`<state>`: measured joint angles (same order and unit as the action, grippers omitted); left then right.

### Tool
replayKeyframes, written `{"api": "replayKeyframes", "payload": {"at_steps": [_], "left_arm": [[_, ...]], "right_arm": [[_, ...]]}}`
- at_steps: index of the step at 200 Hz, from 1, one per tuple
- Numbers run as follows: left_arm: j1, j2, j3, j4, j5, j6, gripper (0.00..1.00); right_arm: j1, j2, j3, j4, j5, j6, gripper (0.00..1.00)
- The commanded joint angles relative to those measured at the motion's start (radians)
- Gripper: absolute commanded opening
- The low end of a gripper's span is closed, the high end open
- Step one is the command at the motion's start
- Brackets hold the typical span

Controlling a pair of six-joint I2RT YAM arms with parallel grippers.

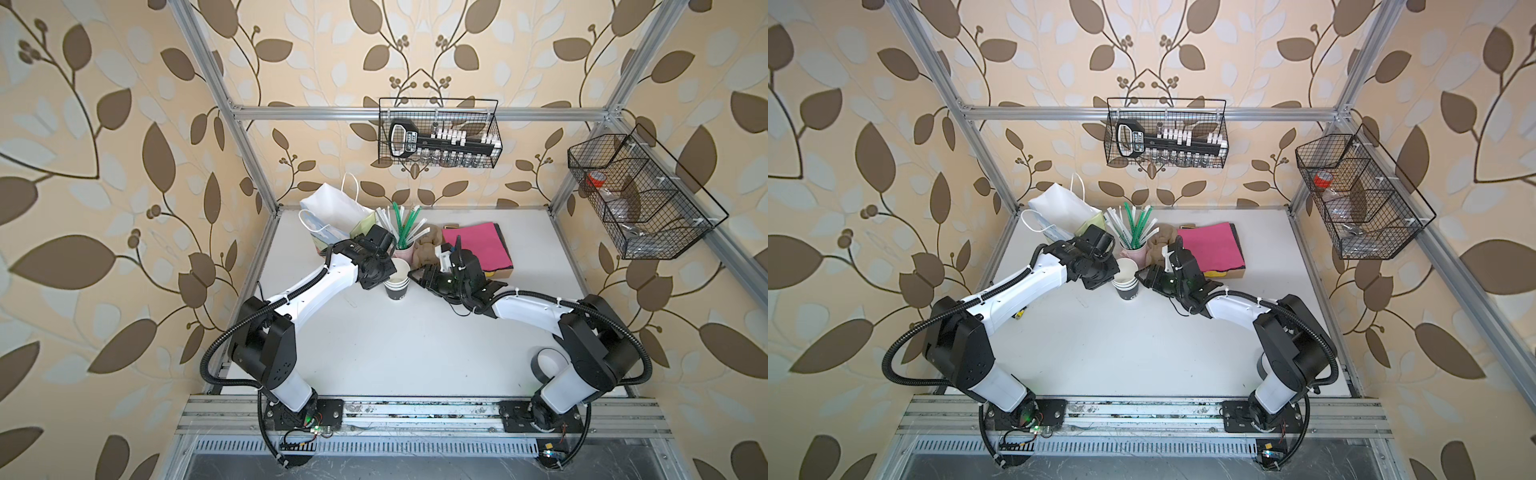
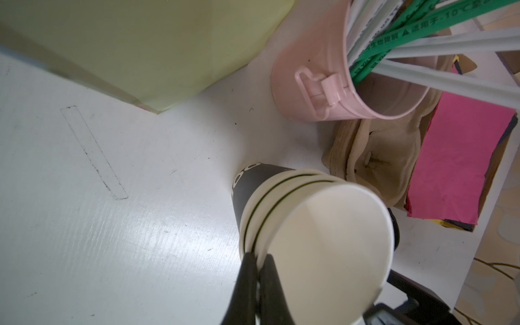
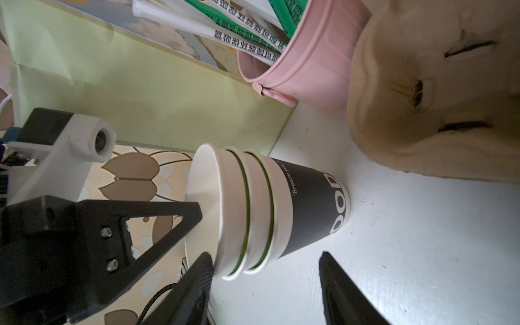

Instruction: Pack the takeout coffee

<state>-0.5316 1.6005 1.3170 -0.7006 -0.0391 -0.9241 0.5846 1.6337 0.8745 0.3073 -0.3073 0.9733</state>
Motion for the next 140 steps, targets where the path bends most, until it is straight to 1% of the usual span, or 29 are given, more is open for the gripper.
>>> {"api": "replayKeyframes", "payload": {"at_steps": [1, 19, 55, 74, 140], "left_arm": [[-0.012, -0.005, 0.011, 0.006, -0.01, -0.019, 0.0], [-0.012, -0.007, 0.013, 0.001, -0.016, -0.019, 0.0], [-0.012, -0.002, 0.015, -0.01, -0.025, -0.016, 0.0], [-0.012, -0.001, 0.013, -0.01, -0.028, -0.018, 0.0], [-0.013, 0.002, 0.019, -0.007, -0.013, -0.032, 0.0]], "right_arm": [[0.005, 0.028, 0.003, 0.001, -0.005, 0.023, 0.6], [0.002, 0.002, -0.019, 0.028, -0.001, 0.028, 0.6], [-0.034, -0.076, -0.097, 0.136, -0.003, 0.069, 0.6], [-0.043, -0.097, -0.111, 0.135, -0.002, 0.07, 0.6], [-0.006, -0.024, -0.1, 0.179, -0.007, 0.091, 0.59]]}}
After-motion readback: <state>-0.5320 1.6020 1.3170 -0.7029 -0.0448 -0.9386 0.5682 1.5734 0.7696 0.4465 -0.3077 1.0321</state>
